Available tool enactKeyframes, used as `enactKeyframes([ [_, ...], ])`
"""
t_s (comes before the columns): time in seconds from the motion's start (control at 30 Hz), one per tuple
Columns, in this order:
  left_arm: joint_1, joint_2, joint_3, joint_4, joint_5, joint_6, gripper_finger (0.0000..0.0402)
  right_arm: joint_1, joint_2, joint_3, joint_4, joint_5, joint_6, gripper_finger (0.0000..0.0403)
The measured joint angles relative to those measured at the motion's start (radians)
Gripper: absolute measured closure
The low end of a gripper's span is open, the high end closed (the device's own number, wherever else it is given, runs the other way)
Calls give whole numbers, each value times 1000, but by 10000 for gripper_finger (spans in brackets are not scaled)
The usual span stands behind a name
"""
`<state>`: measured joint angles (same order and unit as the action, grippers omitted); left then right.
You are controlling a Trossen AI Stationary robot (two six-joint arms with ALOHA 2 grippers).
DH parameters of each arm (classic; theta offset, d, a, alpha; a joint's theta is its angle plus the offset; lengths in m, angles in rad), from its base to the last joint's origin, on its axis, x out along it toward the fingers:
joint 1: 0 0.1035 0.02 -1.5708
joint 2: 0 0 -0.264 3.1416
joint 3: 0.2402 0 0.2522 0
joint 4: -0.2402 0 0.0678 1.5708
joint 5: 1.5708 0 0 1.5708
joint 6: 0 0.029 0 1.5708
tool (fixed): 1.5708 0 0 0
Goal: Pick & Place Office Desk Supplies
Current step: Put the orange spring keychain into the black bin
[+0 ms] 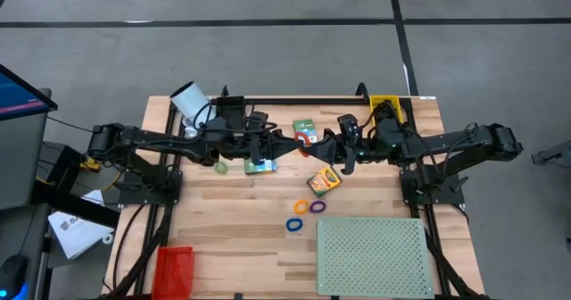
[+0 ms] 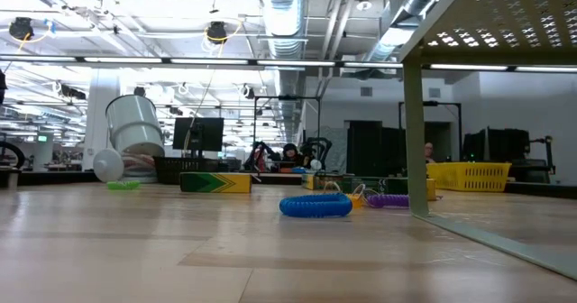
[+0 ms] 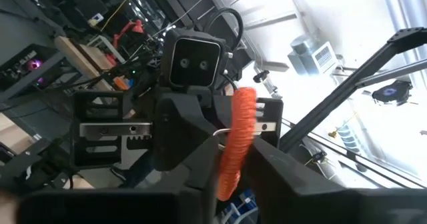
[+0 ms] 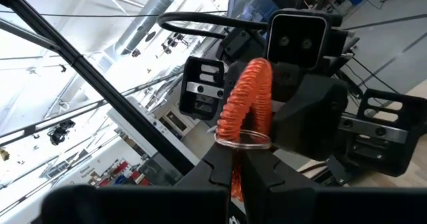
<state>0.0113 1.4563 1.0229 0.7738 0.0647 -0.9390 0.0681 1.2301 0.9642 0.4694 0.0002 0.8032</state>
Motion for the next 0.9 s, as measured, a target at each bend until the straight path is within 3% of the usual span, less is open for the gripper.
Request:
enactKeyframes([
  [0.13, 0, 0, 0, 0, 0, 16, 385, 0, 0, 0, 1, 0, -1, 398],
  [0.27, 0, 0, 0, 0, 0, 16, 387, 1, 0, 0, 3, 6, -7, 387],
  [0.53, 1, -52, -3, -12, -3, 50, 396, 1, 0, 0, 3, 30, -10, 311],
  [0.73, 1, -174, -5, -238, -32, 124, 396, -11, 0, 0, 3, 36, -10, 262],
  [0.9, 1, -311, -4, -529, -76, 155, 397, -24, 0, 0, 3, 36, -10, 233],
])
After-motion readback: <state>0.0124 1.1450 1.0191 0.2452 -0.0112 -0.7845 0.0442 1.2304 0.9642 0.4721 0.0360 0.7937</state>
